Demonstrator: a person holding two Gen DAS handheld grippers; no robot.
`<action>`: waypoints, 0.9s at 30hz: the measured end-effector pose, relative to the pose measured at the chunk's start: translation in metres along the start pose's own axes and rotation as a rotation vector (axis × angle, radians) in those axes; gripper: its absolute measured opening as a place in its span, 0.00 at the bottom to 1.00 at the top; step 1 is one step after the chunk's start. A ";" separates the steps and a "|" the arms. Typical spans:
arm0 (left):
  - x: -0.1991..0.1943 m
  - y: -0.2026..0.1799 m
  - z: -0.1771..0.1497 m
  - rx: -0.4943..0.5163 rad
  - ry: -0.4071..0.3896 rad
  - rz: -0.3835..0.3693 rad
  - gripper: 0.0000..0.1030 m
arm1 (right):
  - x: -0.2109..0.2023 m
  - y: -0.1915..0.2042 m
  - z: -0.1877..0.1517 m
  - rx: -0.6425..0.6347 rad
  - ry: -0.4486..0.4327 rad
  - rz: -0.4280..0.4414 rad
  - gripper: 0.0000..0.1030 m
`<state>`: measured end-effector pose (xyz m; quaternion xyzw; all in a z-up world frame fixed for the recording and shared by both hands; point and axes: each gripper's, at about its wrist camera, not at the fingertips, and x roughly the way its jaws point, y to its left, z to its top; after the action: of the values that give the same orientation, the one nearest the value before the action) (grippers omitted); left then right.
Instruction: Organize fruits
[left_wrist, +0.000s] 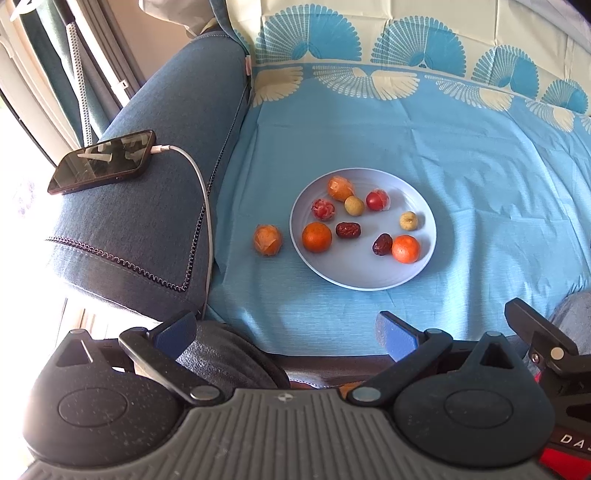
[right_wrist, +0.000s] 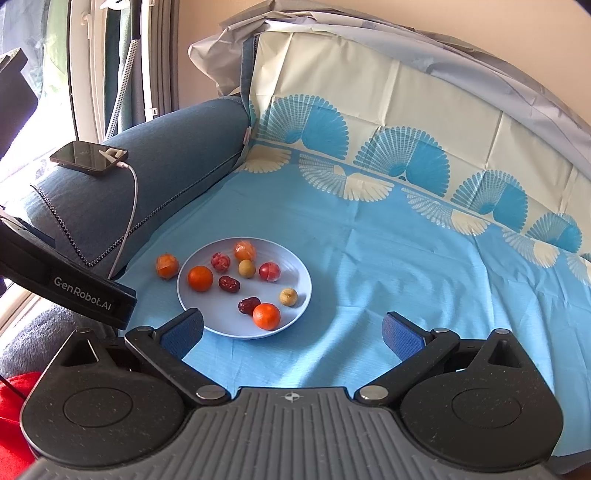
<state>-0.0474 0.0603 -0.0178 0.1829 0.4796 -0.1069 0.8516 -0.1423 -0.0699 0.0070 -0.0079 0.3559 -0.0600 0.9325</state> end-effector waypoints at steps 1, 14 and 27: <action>0.000 -0.001 0.000 0.002 0.000 0.001 1.00 | 0.000 0.000 0.000 0.001 0.000 -0.001 0.99; 0.002 -0.008 0.004 0.024 0.011 0.016 1.00 | 0.005 -0.005 0.000 0.022 0.003 0.003 0.99; 0.006 -0.014 0.006 0.034 0.024 0.044 1.00 | 0.012 -0.010 -0.001 0.041 0.012 0.016 0.99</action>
<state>-0.0445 0.0452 -0.0226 0.2090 0.4837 -0.0942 0.8447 -0.1355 -0.0813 -0.0010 0.0143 0.3604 -0.0600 0.9307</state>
